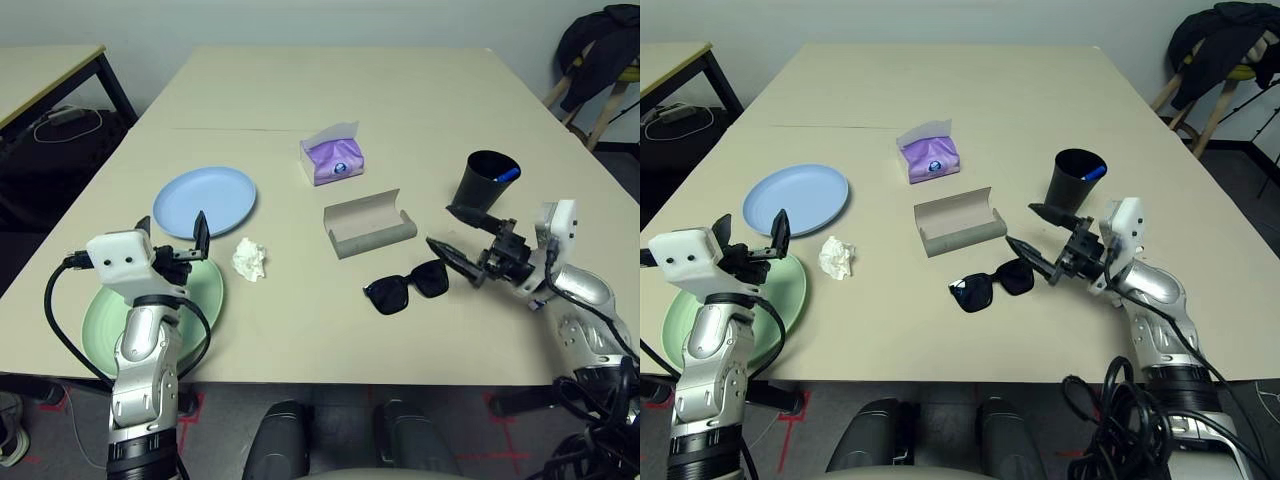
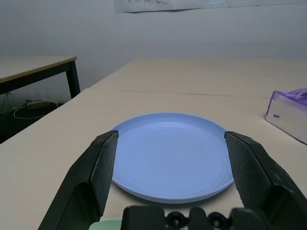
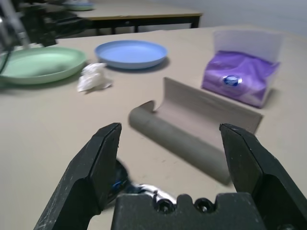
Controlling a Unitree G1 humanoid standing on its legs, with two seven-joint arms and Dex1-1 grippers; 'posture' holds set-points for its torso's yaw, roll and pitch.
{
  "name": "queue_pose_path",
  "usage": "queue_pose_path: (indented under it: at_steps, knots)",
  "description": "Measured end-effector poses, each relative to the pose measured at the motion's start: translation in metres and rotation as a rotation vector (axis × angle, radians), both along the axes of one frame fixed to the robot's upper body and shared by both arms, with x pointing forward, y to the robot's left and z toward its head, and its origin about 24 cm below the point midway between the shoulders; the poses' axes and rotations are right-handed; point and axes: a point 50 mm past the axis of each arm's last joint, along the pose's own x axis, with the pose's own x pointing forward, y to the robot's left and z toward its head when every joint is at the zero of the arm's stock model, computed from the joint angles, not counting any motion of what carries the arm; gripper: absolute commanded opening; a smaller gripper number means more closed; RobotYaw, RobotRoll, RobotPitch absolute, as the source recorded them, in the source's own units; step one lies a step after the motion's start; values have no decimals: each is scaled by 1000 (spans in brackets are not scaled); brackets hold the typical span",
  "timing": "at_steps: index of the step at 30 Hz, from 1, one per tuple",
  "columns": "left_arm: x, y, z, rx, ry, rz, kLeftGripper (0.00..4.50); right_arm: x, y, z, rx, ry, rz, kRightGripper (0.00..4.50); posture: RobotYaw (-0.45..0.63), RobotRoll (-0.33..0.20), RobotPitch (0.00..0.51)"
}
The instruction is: Organize and tidy the items on the table.
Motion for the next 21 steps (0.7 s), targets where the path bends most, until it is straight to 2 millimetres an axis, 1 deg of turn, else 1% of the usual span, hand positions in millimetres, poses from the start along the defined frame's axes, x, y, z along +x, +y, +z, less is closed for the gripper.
queue_pose_path:
  at_steps: [8, 15, 21]
  knots:
    - [3, 1, 5, 14, -10, -6, 4500, -13, 0, -6, -49, 34, 165, 4474, 108, 0, 43]
    - [3, 2, 3, 13, 8, 8, 4500, -13, 1, -3, -66, -11, 211, 4474, 108, 0, 39]
    - [8, 3, 3, 20, 36, 59, 4500, -15, -3, -4, -99, -49, 251, 4474, 108, 0, 39]
